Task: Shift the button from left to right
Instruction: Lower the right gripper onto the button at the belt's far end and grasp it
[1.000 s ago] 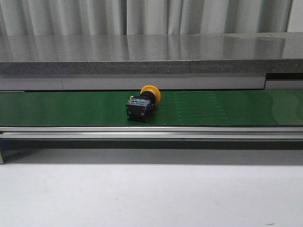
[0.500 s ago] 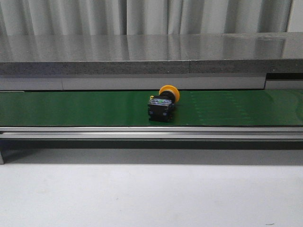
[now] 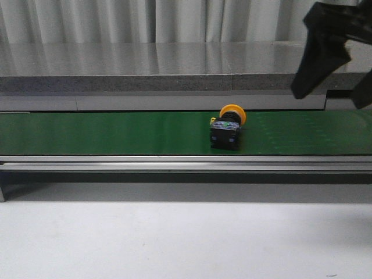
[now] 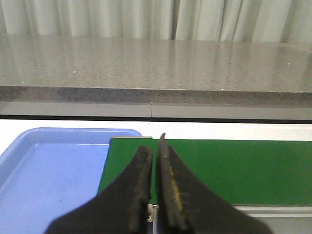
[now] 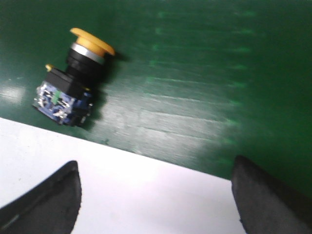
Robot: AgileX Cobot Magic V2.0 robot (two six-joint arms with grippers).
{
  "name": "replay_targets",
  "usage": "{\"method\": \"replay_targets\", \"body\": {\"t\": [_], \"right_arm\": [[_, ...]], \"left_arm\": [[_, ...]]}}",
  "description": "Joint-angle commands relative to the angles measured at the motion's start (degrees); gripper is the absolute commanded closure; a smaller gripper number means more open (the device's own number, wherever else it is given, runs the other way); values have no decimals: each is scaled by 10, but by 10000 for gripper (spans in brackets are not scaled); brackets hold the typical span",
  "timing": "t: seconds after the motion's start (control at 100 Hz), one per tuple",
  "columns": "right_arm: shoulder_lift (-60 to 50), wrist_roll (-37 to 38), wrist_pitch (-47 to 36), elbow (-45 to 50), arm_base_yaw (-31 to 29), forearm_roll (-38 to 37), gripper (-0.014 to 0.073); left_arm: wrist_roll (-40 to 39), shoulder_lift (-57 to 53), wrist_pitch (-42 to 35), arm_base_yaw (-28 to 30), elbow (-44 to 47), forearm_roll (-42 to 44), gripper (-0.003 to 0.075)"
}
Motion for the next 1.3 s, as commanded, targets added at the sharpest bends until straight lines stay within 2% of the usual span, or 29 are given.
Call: {"method": "replay_targets", "body": {"t": [0.0, 0.37, 0.68, 0.87, 1.06, 1.13, 1.29], "right_arm": [[15, -8, -34, -42, 15, 11, 4], [114, -9, -24, -126, 55, 4, 4], [155, -9, -25, -131, 56, -40, 10], [162, -9, -28, -131, 56, -42, 148], [162, -9, -25, -131, 56, -51, 391], [162, -9, -21, -131, 56, -52, 428], [151, -9, -8, -131, 56, -52, 432]], "left_arm": [[-2, 5, -48, -5, -15, -6, 715], [-2, 5, -48, -5, -15, -6, 715], [-2, 5, -48, -5, -15, -6, 715], [-2, 5, -48, -5, -15, -6, 715], [-2, 5, -48, -5, -15, -6, 715], [-2, 5, -48, -5, -15, -6, 715], [-2, 5, -48, -5, -15, -6, 715]]}}
